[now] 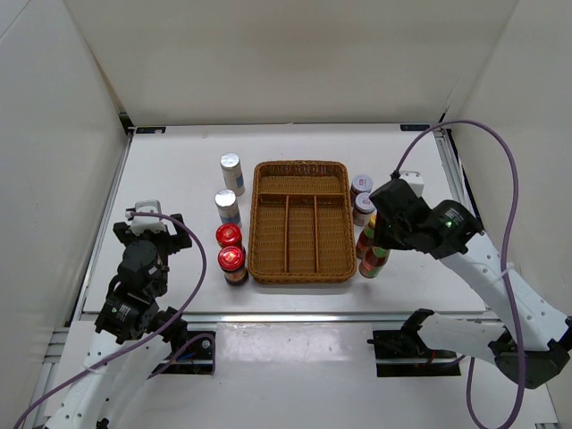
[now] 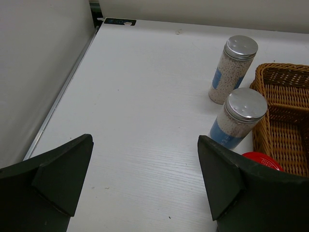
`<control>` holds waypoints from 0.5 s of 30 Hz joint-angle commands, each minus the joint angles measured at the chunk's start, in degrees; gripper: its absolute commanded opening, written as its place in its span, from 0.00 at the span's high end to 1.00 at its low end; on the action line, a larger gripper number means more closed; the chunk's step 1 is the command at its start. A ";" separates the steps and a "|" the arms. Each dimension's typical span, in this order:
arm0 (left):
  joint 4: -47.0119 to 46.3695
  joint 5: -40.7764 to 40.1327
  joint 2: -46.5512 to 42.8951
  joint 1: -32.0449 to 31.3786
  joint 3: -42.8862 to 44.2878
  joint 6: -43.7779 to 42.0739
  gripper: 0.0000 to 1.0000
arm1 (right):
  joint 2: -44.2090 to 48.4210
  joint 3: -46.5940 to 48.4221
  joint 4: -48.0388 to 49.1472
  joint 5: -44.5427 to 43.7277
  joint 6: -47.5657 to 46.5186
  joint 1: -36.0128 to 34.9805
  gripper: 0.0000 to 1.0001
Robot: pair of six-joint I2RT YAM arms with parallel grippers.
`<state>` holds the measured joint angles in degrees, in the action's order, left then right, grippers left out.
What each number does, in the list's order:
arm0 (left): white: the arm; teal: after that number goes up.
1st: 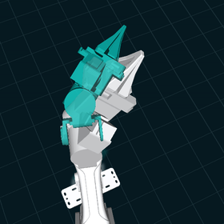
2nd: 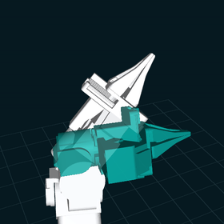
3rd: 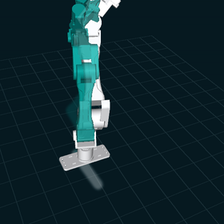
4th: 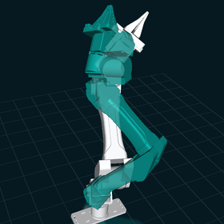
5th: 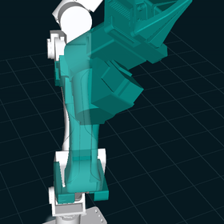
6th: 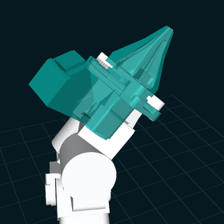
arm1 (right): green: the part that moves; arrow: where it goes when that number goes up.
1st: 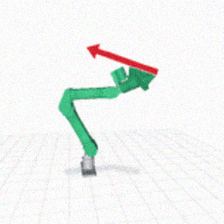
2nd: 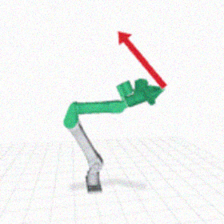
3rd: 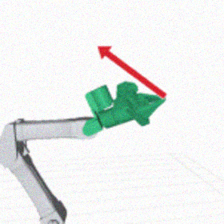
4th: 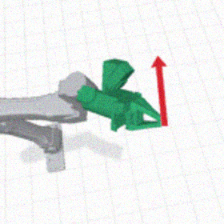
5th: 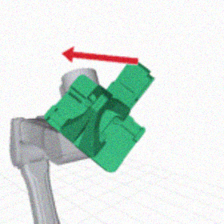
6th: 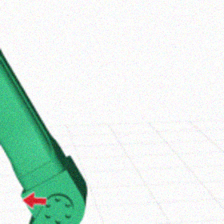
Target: Organize the condiment bottles
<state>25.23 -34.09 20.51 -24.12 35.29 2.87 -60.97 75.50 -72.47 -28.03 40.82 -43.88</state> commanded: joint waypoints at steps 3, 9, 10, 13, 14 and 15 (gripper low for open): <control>-0.54 -0.81 0.23 -0.14 -0.13 -0.15 0.00 | -3.01 10.70 0.13 0.26 -2.58 -1.12 1.00; -0.54 -0.81 0.23 -0.14 -0.13 -0.15 0.00 | -10.56 22.47 1.97 0.87 -6.88 -2.18 1.00; -0.54 -0.81 0.23 -0.14 -0.13 -0.15 0.00 | -12.57 23.36 2.94 0.26 -7.59 -2.18 1.00; -0.54 -0.81 0.23 -0.14 -0.13 -0.15 0.00 | -15.66 23.37 7.76 -0.45 -9.96 -2.18 1.00; -0.54 -0.81 -0.29 -0.14 -0.13 -0.15 0.00 | -16.45 23.37 9.35 -0.45 -10.66 -2.18 1.00; -0.54 -0.81 -0.30 -0.14 -0.13 -0.15 0.00 | -17.24 23.37 11.45 -0.45 -10.67 -2.18 1.00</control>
<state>25.23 -34.09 20.51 -24.12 35.29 2.87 -76.71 96.36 -69.67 -26.68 33.10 -45.78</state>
